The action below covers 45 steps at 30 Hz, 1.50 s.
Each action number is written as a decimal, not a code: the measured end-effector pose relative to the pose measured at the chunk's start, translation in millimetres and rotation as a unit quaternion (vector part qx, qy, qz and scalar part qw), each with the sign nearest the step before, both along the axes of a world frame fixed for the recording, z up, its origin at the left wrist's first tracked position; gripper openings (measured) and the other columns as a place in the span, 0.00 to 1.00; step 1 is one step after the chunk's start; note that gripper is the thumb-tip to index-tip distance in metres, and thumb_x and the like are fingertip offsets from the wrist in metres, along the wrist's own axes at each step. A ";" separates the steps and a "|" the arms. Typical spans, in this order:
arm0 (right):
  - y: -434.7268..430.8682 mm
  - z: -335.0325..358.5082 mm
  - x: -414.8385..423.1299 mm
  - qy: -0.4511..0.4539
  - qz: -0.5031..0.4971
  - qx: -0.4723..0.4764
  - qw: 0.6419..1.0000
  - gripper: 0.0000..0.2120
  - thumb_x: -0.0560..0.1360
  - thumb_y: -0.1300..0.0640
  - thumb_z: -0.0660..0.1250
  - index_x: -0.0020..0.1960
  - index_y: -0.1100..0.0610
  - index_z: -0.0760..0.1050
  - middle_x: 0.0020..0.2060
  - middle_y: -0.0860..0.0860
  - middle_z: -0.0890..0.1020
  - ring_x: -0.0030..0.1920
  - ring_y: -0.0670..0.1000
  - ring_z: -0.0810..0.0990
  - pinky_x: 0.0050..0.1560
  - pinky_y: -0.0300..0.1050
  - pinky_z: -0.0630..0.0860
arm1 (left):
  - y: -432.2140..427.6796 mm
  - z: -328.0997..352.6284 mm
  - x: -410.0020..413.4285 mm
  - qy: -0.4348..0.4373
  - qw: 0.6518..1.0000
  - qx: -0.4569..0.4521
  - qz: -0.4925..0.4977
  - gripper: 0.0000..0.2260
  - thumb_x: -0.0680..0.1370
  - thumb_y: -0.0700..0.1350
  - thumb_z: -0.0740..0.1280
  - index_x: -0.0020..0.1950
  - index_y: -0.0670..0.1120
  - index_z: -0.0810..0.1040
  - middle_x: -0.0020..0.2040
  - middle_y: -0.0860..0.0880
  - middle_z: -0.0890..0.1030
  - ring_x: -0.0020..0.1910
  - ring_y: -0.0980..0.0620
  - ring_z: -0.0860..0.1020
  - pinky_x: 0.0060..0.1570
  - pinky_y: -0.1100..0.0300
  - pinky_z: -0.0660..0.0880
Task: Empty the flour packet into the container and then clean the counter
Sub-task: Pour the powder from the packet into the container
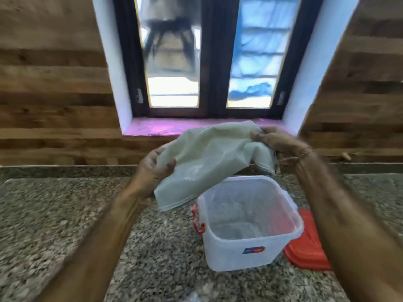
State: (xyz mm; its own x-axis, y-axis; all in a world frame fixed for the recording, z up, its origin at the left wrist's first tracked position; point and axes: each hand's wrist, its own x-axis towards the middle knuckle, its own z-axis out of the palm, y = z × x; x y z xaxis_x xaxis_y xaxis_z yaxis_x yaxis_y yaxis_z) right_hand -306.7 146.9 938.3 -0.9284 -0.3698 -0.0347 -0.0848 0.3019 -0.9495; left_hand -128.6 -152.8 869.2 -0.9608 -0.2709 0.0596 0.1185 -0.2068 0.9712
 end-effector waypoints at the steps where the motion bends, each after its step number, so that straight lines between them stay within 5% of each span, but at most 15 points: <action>1: 18.0 -10.6 -5.4 0.002 -0.003 -0.016 1.000 0.06 0.82 0.59 0.66 0.53 0.59 0.81 0.35 0.46 0.87 0.32 0.42 0.84 0.35 0.38 0.81 | 20.5 -9.4 -9.1 0.005 1.000 -0.009 0.005 0.17 0.74 0.39 0.76 0.60 0.46 0.77 0.47 0.49 0.87 0.41 0.52 0.84 0.38 0.57 0.82; 4: 60.0 -52.6 -23.3 0.030 -0.019 -0.045 0.998 0.08 0.83 0.61 0.64 0.57 0.62 0.80 0.38 0.45 0.87 0.35 0.40 0.83 0.36 0.35 0.79 | 72.7 -36.9 -25.8 -0.002 0.998 -0.042 0.037 0.29 0.69 0.46 0.79 0.66 0.43 0.74 0.51 0.46 0.85 0.44 0.51 0.83 0.40 0.56 0.81; 7: 75.8 -96.2 -29.8 0.037 -0.044 -0.103 0.993 0.11 0.83 0.62 0.64 0.61 0.64 0.79 0.42 0.48 0.86 0.39 0.41 0.83 0.38 0.34 0.79 | 109.4 -62.2 -30.4 -0.020 0.991 -0.102 0.083 0.24 0.69 0.45 0.74 0.64 0.47 0.74 0.48 0.51 0.85 0.42 0.61 0.84 0.37 0.64 0.79; 13: 83.4 -157.2 -29.0 0.033 -0.061 -0.188 0.980 0.07 0.81 0.58 0.67 0.54 0.57 0.84 0.44 0.49 0.88 0.44 0.45 0.84 0.44 0.41 0.81 | 151.3 -84.0 -29.6 -0.039 0.958 -0.243 0.144 0.20 0.77 0.36 0.73 0.65 0.47 0.71 0.58 0.54 0.77 0.48 0.71 0.79 0.41 0.74 0.75; 16: 85.4 -164.1 -31.4 0.043 -0.049 -0.203 0.977 0.14 0.78 0.50 0.70 0.58 0.58 0.84 0.51 0.55 0.87 0.49 0.49 0.84 0.51 0.48 0.81 | 168.9 -81.6 -34.0 -0.042 0.958 -0.225 0.174 0.18 0.79 0.36 0.70 0.64 0.52 0.70 0.59 0.53 0.76 0.52 0.63 0.78 0.46 0.69 0.76; 20: 84.5 -170.3 -28.7 0.037 -0.043 -0.231 0.971 0.08 0.81 0.64 0.66 0.56 0.61 0.82 0.43 0.47 0.88 0.43 0.43 0.84 0.45 0.39 0.81 | 173.6 -93.8 -32.0 -0.073 0.963 -0.226 0.125 0.20 0.82 0.42 0.68 0.67 0.58 0.64 0.67 0.50 0.71 0.60 0.54 0.77 0.45 0.60 0.80; 24: 87.1 -171.5 -26.0 0.028 -0.017 -0.241 0.970 0.09 0.80 0.65 0.66 0.58 0.65 0.81 0.42 0.45 0.88 0.43 0.41 0.84 0.43 0.36 0.80 | 191.2 -95.4 -33.9 -0.104 0.979 -0.133 0.110 0.22 0.81 0.53 0.68 0.69 0.60 0.61 0.69 0.50 0.68 0.60 0.56 0.76 0.39 0.57 0.83; 26: 90.2 -171.9 -24.5 0.016 -0.003 -0.256 0.967 0.06 0.77 0.60 0.70 0.52 0.62 0.83 0.41 0.46 0.88 0.41 0.41 0.84 0.41 0.36 0.81 | 192.4 -98.0 -37.1 -0.111 0.983 -0.096 0.106 0.27 0.74 0.65 0.70 0.68 0.61 0.62 0.70 0.48 0.71 0.60 0.49 0.79 0.45 0.45 0.84; 28: 94.7 -170.2 -21.5 -0.011 0.003 -0.282 0.959 0.17 0.72 0.48 0.75 0.51 0.62 0.84 0.45 0.51 0.88 0.44 0.46 0.85 0.43 0.40 0.82 | 186.3 -97.2 -39.8 -0.123 0.984 -0.008 0.125 0.31 0.71 0.72 0.68 0.67 0.57 0.68 0.66 0.41 0.79 0.58 0.38 0.82 0.52 0.32 0.80; 31: 100.9 -169.2 -21.3 -0.064 0.003 -0.307 0.949 0.31 0.73 0.39 0.70 0.60 0.66 0.82 0.55 0.64 0.85 0.52 0.58 0.85 0.52 0.53 0.83 | 174.4 -97.7 -42.6 -0.104 0.975 0.116 0.160 0.25 0.78 0.64 0.65 0.66 0.48 0.76 0.59 0.37 0.84 0.54 0.35 0.84 0.47 0.36 0.82; 34: 101.9 -166.2 -21.3 -0.082 -0.011 -0.332 0.940 0.27 0.76 0.46 0.67 0.62 0.68 0.81 0.57 0.68 0.83 0.54 0.61 0.83 0.55 0.57 0.80 | 173.0 -104.3 -45.1 -0.055 0.978 0.046 0.195 0.08 0.84 0.45 0.64 0.61 0.51 0.79 0.53 0.44 0.86 0.49 0.40 0.83 0.35 0.49 0.82; 37: 102.5 -166.1 -22.7 -0.085 0.004 -0.349 0.933 0.23 0.73 0.51 0.71 0.60 0.67 0.82 0.57 0.63 0.85 0.54 0.59 0.83 0.50 0.50 0.84 | 170.4 -104.5 -48.5 -0.008 0.980 0.068 0.185 0.31 0.79 0.35 0.68 0.76 0.59 0.66 0.58 0.50 0.83 0.50 0.49 0.85 0.40 0.49 0.83; 39: 104.0 -169.5 -26.0 -0.083 0.020 -0.351 0.932 0.21 0.70 0.53 0.74 0.59 0.65 0.83 0.58 0.61 0.85 0.55 0.56 0.84 0.52 0.47 0.84 | 159.5 -103.0 -47.9 -0.009 0.975 0.134 0.180 0.38 0.76 0.37 0.71 0.79 0.61 0.59 0.63 0.45 0.81 0.52 0.48 0.85 0.43 0.45 0.84; 42: 106.2 -171.6 -30.0 -0.083 0.058 -0.368 0.924 0.17 0.67 0.56 0.77 0.54 0.62 0.85 0.56 0.59 0.85 0.53 0.55 0.84 0.52 0.47 0.83 | 149.6 -94.2 -48.3 -0.036 0.969 0.194 0.150 0.35 0.72 0.52 0.78 0.75 0.45 0.69 0.61 0.38 0.82 0.55 0.40 0.83 0.59 0.30 0.77; 45: 106.3 -167.6 -31.8 -0.074 0.065 -0.366 0.925 0.16 0.64 0.55 0.81 0.47 0.59 0.80 0.49 0.57 0.83 0.46 0.52 0.83 0.44 0.44 0.83 | 149.1 -87.8 -51.8 -0.051 0.953 0.242 0.174 0.25 0.76 0.54 0.73 0.66 0.39 0.77 0.50 0.42 0.87 0.48 0.44 0.86 0.47 0.43 0.84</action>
